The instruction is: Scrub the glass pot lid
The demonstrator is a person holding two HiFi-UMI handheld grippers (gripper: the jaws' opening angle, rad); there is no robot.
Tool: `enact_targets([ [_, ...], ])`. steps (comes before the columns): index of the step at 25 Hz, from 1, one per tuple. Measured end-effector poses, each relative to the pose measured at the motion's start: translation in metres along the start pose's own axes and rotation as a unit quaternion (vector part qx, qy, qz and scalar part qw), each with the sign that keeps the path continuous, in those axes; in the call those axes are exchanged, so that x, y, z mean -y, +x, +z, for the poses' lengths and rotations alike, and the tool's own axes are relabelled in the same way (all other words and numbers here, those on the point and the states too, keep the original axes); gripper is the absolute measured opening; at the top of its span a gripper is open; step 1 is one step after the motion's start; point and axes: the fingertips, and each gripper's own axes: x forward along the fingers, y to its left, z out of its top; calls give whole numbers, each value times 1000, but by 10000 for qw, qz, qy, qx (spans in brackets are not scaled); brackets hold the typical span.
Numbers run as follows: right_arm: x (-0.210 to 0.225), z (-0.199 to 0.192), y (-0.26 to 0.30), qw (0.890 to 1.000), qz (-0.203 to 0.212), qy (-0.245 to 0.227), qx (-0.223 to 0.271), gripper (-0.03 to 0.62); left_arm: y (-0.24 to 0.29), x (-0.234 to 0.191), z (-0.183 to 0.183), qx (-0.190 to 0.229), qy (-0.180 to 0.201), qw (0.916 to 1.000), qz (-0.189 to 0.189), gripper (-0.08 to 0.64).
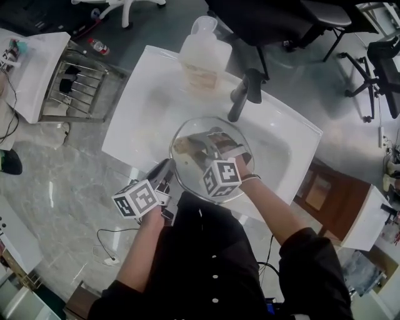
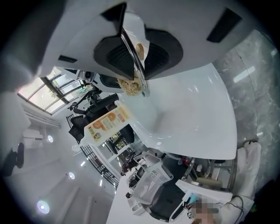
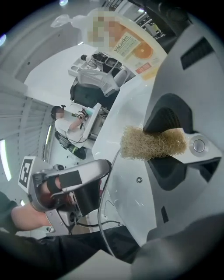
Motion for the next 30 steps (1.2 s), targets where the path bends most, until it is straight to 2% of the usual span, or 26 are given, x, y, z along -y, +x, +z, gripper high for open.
enact_targets([
  [4,-7,2,6,9999,27,-123,-4,147,0,4,1,50,-74,9996,-256,83],
  [11,-23,4,2,9965,161,-821,-44,146,0,1,1,85,-93,9992,-383,74],
  [25,-56,4,-30,9845,526,-1669,-126,146,3,-8,-2,-119,103,9998,-83,69],
  [30,-69,-2,-47,9808,659,-1823,-192,146,3,-5,-3,-190,144,9997,-27,69],
])
